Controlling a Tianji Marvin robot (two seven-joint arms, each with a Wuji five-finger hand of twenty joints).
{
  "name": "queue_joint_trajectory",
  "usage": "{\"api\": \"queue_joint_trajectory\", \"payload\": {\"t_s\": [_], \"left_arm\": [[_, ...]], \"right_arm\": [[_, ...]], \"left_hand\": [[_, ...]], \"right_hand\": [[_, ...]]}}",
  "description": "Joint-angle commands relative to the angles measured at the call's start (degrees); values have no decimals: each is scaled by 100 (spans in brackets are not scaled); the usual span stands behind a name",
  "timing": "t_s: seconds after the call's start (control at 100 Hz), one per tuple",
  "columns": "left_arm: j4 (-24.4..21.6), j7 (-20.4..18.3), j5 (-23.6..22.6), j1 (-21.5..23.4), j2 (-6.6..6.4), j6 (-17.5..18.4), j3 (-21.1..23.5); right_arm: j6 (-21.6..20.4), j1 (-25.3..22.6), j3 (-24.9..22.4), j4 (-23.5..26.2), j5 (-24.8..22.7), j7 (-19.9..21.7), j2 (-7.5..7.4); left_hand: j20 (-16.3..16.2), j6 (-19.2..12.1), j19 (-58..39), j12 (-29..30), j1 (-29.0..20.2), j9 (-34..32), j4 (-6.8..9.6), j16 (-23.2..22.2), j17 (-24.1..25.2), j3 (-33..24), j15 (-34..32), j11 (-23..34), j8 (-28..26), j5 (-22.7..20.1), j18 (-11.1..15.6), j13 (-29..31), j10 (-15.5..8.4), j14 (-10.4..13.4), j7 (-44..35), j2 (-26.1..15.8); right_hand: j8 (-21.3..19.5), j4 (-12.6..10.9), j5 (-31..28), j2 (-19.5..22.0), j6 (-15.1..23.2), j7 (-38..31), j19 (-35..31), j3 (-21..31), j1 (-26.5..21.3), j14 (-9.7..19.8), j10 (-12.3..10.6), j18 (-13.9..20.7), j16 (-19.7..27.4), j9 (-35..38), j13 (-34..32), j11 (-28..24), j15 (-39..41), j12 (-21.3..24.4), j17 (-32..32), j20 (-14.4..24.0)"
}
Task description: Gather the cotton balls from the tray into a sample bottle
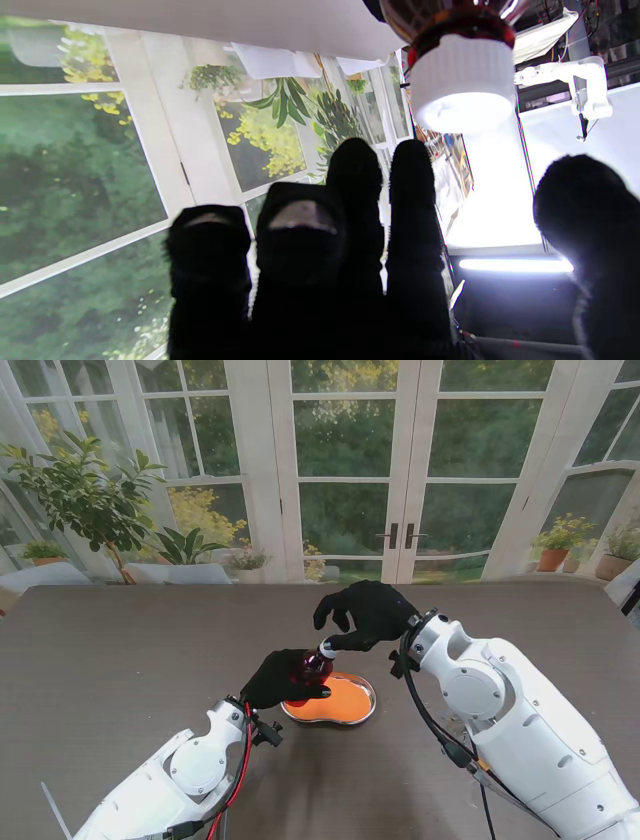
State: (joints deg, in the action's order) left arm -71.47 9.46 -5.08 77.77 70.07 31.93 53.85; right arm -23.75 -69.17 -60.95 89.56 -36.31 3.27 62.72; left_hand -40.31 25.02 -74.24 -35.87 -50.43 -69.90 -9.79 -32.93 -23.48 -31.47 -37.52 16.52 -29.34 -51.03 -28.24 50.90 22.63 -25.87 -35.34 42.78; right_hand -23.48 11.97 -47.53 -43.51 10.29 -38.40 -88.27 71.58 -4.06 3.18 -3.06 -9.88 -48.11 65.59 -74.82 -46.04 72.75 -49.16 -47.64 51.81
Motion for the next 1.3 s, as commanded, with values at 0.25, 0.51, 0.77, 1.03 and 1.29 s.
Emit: {"api": "queue_joint_trajectory", "payload": {"t_s": [0.25,0.51,0.77,1.03,1.29], "left_arm": [[-27,-104,11,14,19,-9,1],[-25,-108,18,13,20,-5,-3],[-41,-110,13,28,14,-12,13],[-42,-121,31,32,14,-16,13],[-49,-134,38,38,9,-24,21]], "right_arm": [[-142,58,41,-89,-231,51,-47],[-171,99,152,-193,-423,-157,-25],[-145,102,199,-221,-349,-197,-5],[-101,110,258,-241,-288,-194,6],[31,112,315,-207,-214,-135,11]], "left_hand": [[-71,-1621,-202,8,-927,-437,-169,-70,119,-1699,-26,164,7,-934,178,-52,-642,54,-727,-1281],[-70,-1615,-199,10,-927,-437,-169,-71,126,-1697,-26,164,6,-933,186,-54,-636,52,-728,-1278],[-71,-1618,-200,9,-929,-438,-169,-72,126,-1695,-26,166,4,-934,179,-60,-632,50,-729,-1284],[-72,-1624,-199,10,-926,-432,-170,-73,131,-1689,-24,163,3,-931,181,-61,-630,50,-726,-1289],[-72,-1616,-198,9,-926,-430,-170,-74,130,-1692,-25,164,3,-932,177,-58,-631,46,-727,-1286]], "right_hand": [[328,212,19,-1906,400,-28,152,947,-578,329,-165,134,0,-255,-87,-174,-94,-8,32,-24],[291,230,-383,-2294,484,-219,83,1081,-803,362,-200,101,-108,-76,-95,-238,165,-35,-134,-7],[133,267,-895,-2183,422,-478,-22,1059,-953,334,-176,34,-189,160,-90,-281,478,-61,-232,2],[852,1282,-1162,-2069,292,-1212,-147,856,-1052,261,-147,-66,-282,469,-82,-338,862,-109,-334,3],[1011,1254,-1461,-1461,6,-1569,-262,561,-881,138,-73,-179,-354,759,-75,-390,1133,-151,-373,48]]}}
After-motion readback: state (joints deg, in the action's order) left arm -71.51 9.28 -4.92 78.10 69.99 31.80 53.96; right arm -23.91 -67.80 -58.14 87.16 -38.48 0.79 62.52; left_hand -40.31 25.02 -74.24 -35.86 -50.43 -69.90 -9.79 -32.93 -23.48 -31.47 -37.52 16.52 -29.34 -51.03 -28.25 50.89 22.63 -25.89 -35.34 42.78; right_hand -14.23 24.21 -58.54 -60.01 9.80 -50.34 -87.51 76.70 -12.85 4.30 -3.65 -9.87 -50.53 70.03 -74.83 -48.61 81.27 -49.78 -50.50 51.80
